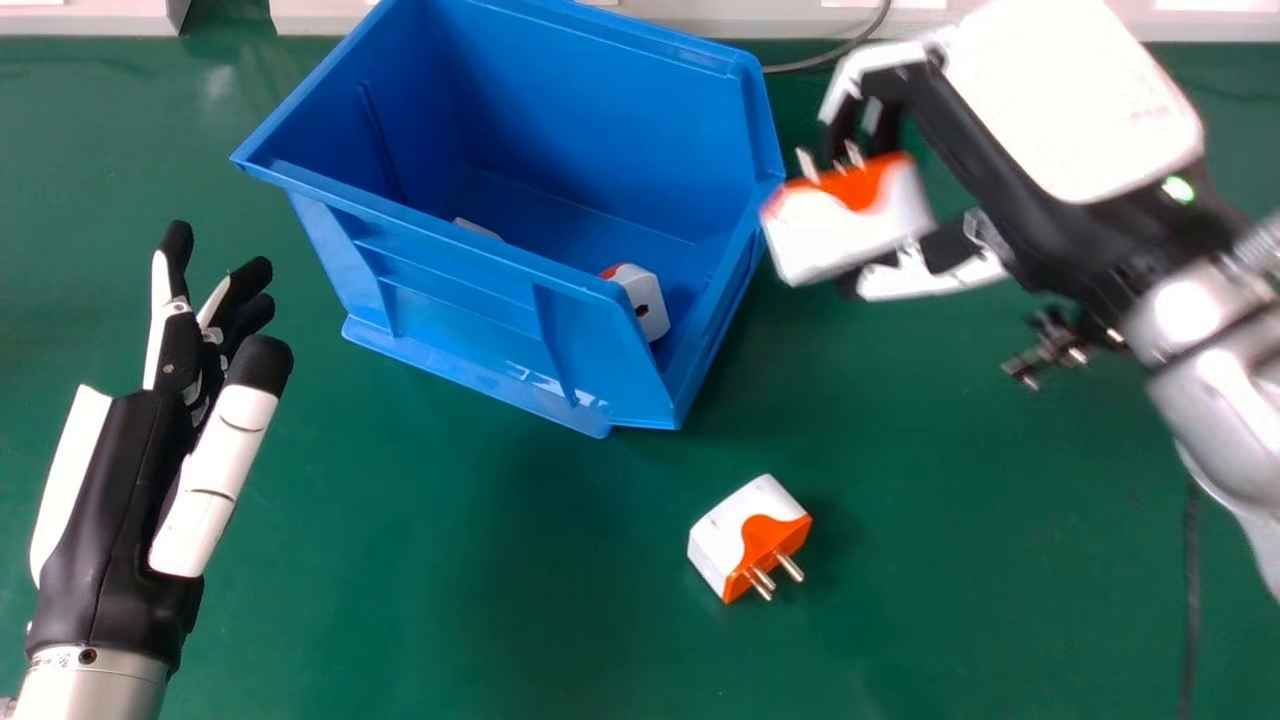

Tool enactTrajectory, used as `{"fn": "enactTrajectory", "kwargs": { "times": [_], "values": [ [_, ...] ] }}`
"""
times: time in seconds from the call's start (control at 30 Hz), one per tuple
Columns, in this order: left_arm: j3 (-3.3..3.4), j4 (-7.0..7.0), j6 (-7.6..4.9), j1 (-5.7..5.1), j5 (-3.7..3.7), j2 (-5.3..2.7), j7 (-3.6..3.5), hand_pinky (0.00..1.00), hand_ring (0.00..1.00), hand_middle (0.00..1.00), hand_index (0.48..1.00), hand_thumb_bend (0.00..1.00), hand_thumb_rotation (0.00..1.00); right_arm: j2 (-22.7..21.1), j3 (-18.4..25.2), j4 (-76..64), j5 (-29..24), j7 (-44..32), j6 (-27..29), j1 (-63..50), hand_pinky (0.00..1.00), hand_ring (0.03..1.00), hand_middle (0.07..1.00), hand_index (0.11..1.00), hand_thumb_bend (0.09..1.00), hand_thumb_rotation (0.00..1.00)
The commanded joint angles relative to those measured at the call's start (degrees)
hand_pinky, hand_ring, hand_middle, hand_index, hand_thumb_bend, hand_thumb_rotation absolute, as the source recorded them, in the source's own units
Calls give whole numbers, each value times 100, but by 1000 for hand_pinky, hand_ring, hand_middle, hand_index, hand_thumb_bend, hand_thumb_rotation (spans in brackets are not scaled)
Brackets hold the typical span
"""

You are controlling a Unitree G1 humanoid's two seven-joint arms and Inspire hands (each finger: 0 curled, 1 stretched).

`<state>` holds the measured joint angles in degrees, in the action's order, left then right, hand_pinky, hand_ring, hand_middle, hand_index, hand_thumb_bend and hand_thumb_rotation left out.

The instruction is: Pick all objects and put in blue box

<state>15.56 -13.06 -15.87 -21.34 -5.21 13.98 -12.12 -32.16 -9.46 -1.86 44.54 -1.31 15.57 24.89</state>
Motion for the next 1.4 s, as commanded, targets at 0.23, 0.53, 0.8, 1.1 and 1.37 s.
{"fn": "enactTrajectory", "kwargs": {
  "times": [0.23, 0.53, 0.8, 1.1, 1.37],
  "values": [
    [-21, -211, -66, -80, 1, -41, 39, 867, 944, 954, 953, 757, 917, 583, -641, 1259, 533, 482, 6, 1313, 63, 115, 205, 469, 491, 154],
    [-64, -290, -31, -148, -31, -90, 45, 872, 944, 954, 951, 757, 898, 1450, -1476, 3487, 986, 1108, -116, 2837, 68, 120, 220, 476, 489, 153],
    [-103, -392, 23, -200, -20, -164, 45, 876, 944, 954, 949, 757, 897, 1994, -1839, 4985, 905, 1573, -334, 3519, 124, 173, 247, 471, 496, 156],
    [-166, -492, 70, -245, -19, -236, 62, 881, 944, 954, 949, 756, 896, 2074, -2399, 4932, 1268, 1213, -1038, 3597, 576, 716, 769, 744, 591, 550],
    [-180, -493, 87, -233, -5, -246, 67, 890, 945, 955, 950, 763, 897, 2043, -2470, 4620, 1206, 1052, -1319, 3465, 890, 983, 988, 970, 604, 682]
  ]
}}
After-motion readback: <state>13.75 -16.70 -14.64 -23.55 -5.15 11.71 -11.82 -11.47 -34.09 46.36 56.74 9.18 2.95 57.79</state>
